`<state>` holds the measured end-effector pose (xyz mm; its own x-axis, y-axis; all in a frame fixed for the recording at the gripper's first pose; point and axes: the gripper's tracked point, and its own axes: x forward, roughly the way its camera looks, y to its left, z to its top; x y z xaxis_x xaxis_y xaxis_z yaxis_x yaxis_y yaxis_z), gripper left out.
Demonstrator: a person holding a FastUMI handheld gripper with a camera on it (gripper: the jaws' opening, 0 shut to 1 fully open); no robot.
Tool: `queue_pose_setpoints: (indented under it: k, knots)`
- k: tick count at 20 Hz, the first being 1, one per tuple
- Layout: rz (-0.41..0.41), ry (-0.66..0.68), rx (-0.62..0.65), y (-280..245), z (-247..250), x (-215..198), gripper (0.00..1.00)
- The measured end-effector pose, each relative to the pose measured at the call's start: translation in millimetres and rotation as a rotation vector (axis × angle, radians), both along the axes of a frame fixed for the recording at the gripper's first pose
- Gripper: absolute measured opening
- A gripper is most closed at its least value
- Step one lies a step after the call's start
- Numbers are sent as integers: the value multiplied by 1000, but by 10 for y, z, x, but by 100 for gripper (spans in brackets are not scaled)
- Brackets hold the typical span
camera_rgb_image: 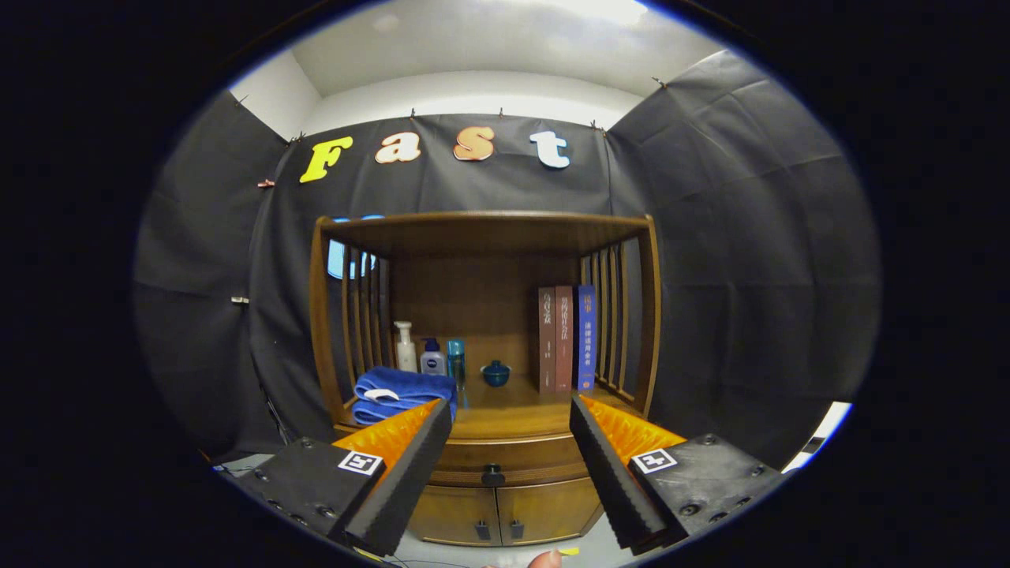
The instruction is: Pull open the drawer, take out the items inside it, and place them on the countertop above the cabinet.
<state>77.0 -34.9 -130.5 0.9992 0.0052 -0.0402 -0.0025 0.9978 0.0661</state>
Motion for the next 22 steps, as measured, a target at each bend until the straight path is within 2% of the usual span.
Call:
queue_pose_setpoints:
  k: [7,13,15,19,22]
  knots:
    - [48,100,0,77,-1309,589,99]
    - [80,164,-17,236,-2086,991,98]
    - [73,168,-8,269,-2200,1130,99]
    - [79,196,-11,317,-2364,1244,92]
    - [86,211,2,364,-2475,1282,66]
